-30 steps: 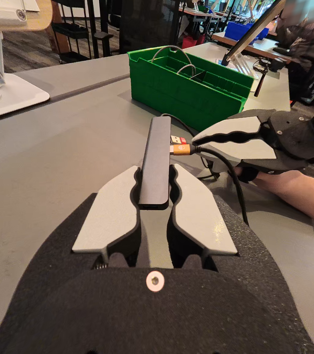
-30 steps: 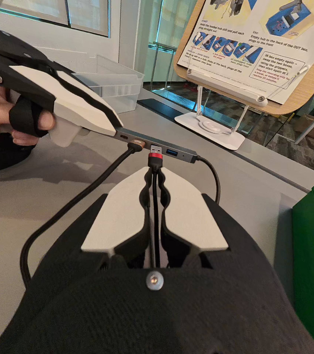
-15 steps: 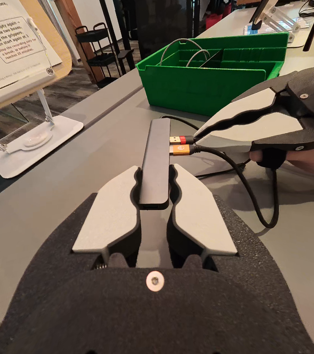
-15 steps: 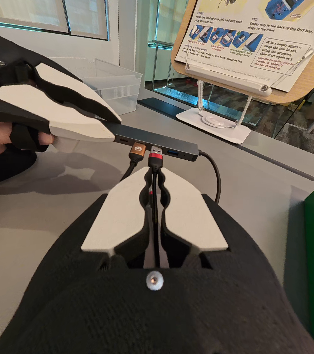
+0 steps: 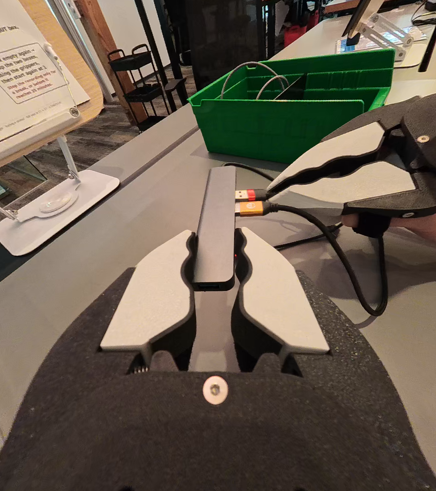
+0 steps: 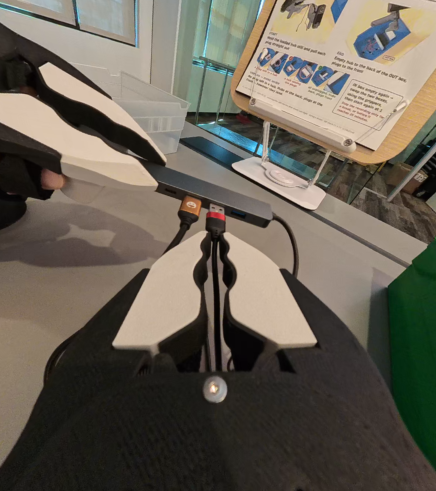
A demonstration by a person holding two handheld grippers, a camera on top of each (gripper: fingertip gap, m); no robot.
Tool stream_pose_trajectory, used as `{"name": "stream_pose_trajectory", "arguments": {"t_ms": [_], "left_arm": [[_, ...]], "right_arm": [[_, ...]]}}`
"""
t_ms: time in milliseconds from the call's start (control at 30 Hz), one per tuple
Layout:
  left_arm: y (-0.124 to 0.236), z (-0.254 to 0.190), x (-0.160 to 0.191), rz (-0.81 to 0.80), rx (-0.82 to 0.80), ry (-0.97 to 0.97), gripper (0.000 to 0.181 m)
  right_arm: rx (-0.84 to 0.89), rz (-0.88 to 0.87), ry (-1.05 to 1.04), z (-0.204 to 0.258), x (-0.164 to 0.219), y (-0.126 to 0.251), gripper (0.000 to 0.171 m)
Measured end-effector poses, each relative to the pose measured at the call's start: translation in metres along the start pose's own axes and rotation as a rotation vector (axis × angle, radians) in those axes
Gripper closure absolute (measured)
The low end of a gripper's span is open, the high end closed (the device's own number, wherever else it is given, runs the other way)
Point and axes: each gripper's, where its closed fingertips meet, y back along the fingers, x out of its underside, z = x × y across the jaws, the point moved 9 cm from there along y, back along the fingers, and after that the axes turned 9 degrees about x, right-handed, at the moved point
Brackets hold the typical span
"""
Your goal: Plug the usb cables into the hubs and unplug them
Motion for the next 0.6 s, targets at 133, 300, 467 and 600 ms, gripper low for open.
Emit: {"name": "stream_pose_trajectory", "arguments": {"t_ms": [133, 300, 467, 600], "left_arm": [[-0.0022, -0.0024, 0.0001, 0.016, -0.010, -0.029, 0.154], [-0.0015, -0.0041, -0.0018, -0.002, -0.009, -0.032, 0.154], [0.0000, -0.0056, -0.0038, -0.036, 0.005, -0.007, 0.154], [0.0008, -0.0062, -0.0051, -0.055, 0.015, 0.005, 0.154]], "right_arm": [[-0.008, 0.013, -0.018, -0.0006, 0.0015, -0.0011, 0.165], [-0.003, -0.007, -0.041, -0.0018, 0.0006, 0.0003, 0.165], [0.008, -0.051, -0.064, -0.0018, -0.0017, 0.0030, 0.165], [0.011, -0.073, -0.090, -0.0023, -0.0023, 0.0044, 0.165]]}}
